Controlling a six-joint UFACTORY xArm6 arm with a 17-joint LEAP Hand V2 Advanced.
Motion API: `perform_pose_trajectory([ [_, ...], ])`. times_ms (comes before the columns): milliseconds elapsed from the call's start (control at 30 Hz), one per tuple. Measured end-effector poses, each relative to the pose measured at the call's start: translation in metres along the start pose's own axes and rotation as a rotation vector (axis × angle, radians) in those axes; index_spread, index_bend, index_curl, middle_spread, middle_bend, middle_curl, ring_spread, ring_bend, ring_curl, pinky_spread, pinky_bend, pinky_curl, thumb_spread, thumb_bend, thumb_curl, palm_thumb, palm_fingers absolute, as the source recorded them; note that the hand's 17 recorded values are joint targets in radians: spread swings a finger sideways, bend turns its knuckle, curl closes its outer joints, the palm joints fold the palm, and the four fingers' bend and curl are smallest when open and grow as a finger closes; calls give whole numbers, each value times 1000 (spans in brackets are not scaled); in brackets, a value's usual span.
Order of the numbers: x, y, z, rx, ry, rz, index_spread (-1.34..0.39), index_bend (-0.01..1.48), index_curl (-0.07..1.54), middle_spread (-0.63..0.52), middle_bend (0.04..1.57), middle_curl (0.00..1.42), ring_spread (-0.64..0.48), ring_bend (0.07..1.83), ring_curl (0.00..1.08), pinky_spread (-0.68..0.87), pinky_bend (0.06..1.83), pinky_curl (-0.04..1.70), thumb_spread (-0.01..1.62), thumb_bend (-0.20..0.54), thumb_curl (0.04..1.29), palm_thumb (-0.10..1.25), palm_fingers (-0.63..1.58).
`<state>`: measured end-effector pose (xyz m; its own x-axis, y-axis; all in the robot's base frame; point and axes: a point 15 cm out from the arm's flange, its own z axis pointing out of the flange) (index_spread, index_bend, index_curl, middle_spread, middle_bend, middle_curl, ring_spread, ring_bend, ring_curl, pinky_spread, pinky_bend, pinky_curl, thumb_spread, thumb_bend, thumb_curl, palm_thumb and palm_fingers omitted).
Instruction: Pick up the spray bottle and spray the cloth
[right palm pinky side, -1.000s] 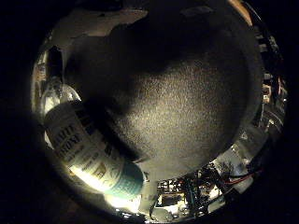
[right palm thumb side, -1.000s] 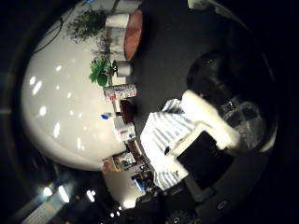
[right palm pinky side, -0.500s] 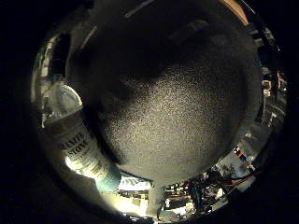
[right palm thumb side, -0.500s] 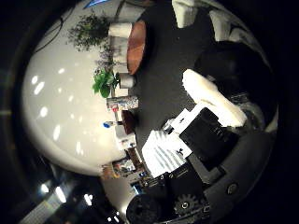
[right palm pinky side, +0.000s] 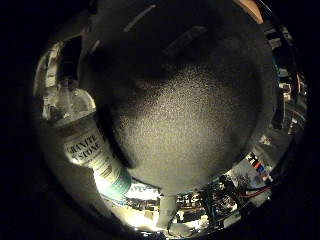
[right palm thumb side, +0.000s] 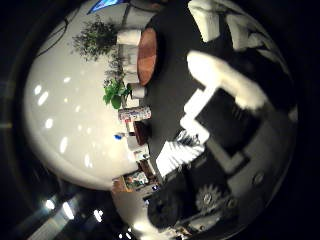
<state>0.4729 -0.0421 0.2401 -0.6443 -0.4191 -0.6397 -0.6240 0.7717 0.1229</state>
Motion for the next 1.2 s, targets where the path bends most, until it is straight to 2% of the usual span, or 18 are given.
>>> perform_pose_trajectory([
  [200, -30, 1, -29, -8, -45, -50, -580, 437, 626, -350, 989, 599, -242, 1360, 521, -426, 1245, 455, 966, -14, 333, 1121, 1260],
  [433, -66, 18, -65, -5, -92, -134, -572, 479, 642, -335, 1026, 593, -231, 1380, 535, -394, 1260, 500, 983, -9, 313, 1134, 1235],
  [567, -66, 23, -69, -20, -96, -145, -573, 414, 629, -327, 1046, 585, -242, 1363, 530, -436, 1228, 494, 1013, 2, 333, 1192, 1199],
  [700, -70, 21, -80, 1, -107, -163, -587, 316, 610, -342, 944, 547, -270, 1323, 505, -556, 1120, 441, 965, -30, 387, 1133, 1114],
  [767, -76, 23, -87, 15, -115, -197, -595, 288, 613, -370, 769, 501, -318, 1242, 477, -582, 1096, 422, 883, -34, 431, 1061, 935],
  [833, -89, 26, -104, 46, -131, -258, -590, 252, 615, -372, 611, 462, -349, 1135, 447, -516, 1163, 441, 836, -29, 472, 1017, 767],
  [933, -95, 32, -129, 103, -103, -347, -575, 223, 593, -344, 516, 436, -337, 1017, 389, -376, 1168, 431, 847, -22, 509, 1002, 649],
  [1067, -106, 34, -174, 198, -50, -451, -551, 252, 584, -310, 485, 429, -286, 934, 347, -198, 1134, 403, 893, -21, 525, 997, 574],
  [1200, -112, 37, -198, 238, -43, -481, -534, 268, 572, -296, 483, 430, -253, 920, 328, -94, 1108, 367, 905, -21, 535, 994, 559],
])
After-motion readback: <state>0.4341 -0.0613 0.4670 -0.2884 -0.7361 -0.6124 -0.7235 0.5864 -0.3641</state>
